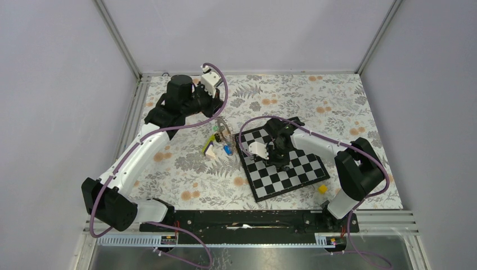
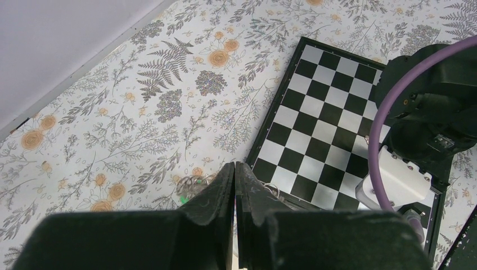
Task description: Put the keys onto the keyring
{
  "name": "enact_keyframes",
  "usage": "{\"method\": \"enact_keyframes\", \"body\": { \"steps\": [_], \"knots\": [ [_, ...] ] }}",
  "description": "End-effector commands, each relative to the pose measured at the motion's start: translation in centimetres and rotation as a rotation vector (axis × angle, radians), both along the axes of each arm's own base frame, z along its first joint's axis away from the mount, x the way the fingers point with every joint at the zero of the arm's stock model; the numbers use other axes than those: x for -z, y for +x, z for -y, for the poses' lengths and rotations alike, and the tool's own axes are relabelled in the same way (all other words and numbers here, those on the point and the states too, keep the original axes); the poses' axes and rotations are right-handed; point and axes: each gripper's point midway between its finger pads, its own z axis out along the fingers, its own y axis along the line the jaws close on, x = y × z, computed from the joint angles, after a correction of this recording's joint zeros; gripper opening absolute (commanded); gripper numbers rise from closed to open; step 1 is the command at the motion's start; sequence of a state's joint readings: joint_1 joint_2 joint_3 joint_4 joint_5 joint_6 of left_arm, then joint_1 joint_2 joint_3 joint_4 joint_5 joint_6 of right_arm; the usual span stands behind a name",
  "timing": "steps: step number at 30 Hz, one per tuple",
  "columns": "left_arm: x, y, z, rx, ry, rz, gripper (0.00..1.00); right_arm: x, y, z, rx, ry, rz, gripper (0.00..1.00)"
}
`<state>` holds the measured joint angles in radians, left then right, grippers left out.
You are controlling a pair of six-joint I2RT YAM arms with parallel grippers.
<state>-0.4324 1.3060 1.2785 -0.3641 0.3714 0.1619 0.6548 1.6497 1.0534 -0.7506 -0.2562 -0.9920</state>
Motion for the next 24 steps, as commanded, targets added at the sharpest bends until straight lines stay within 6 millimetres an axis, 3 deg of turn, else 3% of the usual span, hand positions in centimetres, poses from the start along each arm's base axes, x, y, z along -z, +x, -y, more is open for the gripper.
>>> {"method": "enact_keyframes", "body": {
  "steps": [1,3,6,10,15,20,24],
  "knots": [
    [-3.1,-0.3,0.3,0.028,-0.044,0.095,0.08,-1.3,-0.7,-1.1,0.005,0.048,-0.028,0.06],
    [-3.1,-0.3,0.3,0.029,-0.045,0.095,0.08,-1.9,-0.7,-1.4,0.017,0.065,-0.025,0.01],
    [-3.1,-0.4,0.2,0.027,-0.045,0.096,0.08,-2.7,-0.3,-1.8,0.063,0.091,-0.005,0.02],
    [-3.1,-0.5,0.1,0.027,-0.042,0.098,0.08,-3.3,-0.3,-2.2,0.144,0.118,0.000,0.20],
    [-1.2,-0.3,-0.3,0.019,0.001,0.086,0.08,-3.8,-0.6,-2.5,0.226,0.195,0.037,0.42],
    [0.6,0.0,-0.4,0.020,0.036,0.063,0.12,-3.1,-0.9,-2.2,0.206,0.190,0.037,0.49],
    [1.4,0.0,-0.3,0.032,0.051,0.054,0.27,-2.0,-0.7,-1.9,0.121,0.178,0.062,0.53]
  ]
}}
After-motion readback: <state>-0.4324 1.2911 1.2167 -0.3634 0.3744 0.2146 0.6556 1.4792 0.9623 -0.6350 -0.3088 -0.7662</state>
